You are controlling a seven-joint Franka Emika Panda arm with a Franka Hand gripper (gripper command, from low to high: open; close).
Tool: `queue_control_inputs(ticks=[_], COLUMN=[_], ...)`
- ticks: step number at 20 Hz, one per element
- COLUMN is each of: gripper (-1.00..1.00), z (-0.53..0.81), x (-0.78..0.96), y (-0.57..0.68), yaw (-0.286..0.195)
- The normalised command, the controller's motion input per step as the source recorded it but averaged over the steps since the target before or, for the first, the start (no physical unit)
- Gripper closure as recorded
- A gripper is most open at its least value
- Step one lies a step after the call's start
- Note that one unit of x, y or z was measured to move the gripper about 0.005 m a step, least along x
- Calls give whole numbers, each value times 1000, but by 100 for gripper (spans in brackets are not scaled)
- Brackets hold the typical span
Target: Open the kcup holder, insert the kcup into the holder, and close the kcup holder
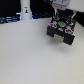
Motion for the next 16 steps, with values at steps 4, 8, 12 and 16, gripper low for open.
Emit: queue_control_inputs(ticks=[4,8,12,16], gripper=[-100,-100,-100,-100], z=[308,267,179,88], x=[548,686,741,646], y=[-431,-410,-399,-355], yaw=[58,27,21,47])
